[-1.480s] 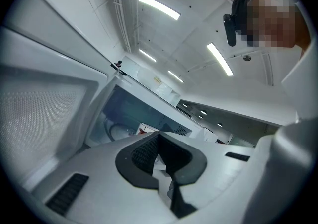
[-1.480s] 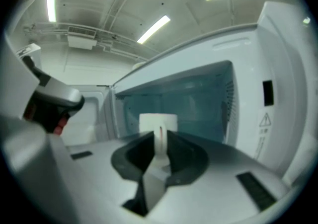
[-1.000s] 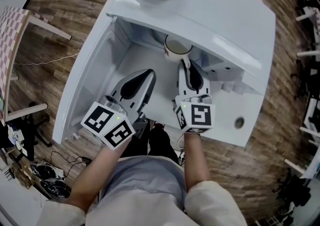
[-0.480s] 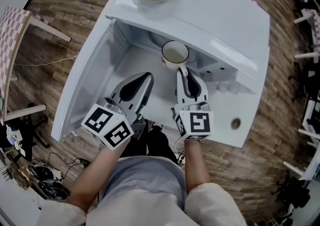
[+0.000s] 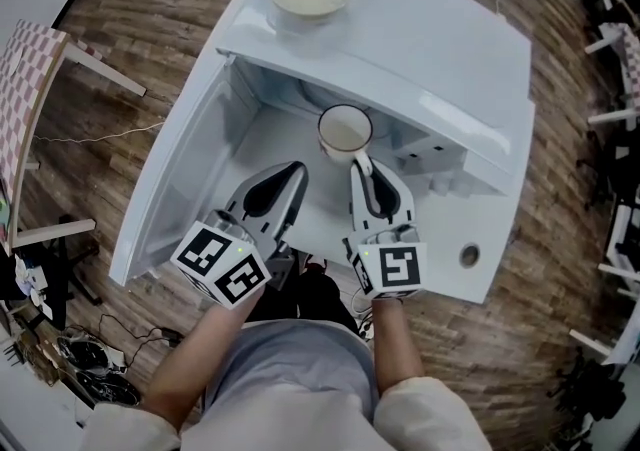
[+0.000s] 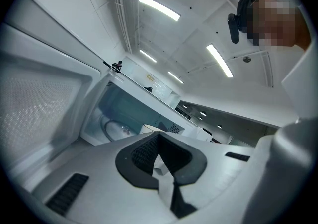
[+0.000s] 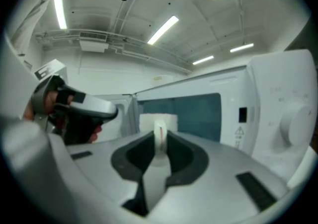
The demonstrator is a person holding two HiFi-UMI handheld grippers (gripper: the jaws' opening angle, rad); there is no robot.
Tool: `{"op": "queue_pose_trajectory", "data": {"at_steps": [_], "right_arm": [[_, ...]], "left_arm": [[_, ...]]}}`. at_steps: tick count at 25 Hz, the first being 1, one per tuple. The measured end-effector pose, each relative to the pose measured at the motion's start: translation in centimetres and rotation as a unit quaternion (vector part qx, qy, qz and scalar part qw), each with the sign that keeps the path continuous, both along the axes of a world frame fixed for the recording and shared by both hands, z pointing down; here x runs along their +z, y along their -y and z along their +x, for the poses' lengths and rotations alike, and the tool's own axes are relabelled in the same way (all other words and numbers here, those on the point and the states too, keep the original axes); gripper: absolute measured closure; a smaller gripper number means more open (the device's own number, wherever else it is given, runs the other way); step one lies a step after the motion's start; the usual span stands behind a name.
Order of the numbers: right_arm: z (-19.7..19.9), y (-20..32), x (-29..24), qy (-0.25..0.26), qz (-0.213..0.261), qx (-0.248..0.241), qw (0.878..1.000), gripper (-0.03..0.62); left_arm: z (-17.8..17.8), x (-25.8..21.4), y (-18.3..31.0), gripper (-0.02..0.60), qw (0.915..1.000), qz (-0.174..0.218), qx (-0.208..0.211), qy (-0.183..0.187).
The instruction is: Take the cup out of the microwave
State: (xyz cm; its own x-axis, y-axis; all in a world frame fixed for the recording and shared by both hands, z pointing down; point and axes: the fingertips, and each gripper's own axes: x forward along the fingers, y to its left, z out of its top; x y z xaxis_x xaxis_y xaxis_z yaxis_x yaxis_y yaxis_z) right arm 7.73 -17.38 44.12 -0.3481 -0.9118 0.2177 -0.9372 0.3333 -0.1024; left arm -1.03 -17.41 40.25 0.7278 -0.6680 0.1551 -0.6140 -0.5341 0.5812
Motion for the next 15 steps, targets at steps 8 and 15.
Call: {"op": "queue_pose_trajectory", "data": {"at_steps": [8,15], "right_arm": [[-0.3,-1.6,-1.3,0.008,0.006,-0.007,1.0,0.522],[-0.2,-3.0,-2.2,0.009,0.007,-0.012,1.0,0.522]], "left_arm": [[-0.1,-0.6,-0.5,0.571,1.0,0.008,-0.001,-0.001],[-0.2,-0.8,-1.7,0.571,0.9999,0.012,-0.002,-0.003]]}}
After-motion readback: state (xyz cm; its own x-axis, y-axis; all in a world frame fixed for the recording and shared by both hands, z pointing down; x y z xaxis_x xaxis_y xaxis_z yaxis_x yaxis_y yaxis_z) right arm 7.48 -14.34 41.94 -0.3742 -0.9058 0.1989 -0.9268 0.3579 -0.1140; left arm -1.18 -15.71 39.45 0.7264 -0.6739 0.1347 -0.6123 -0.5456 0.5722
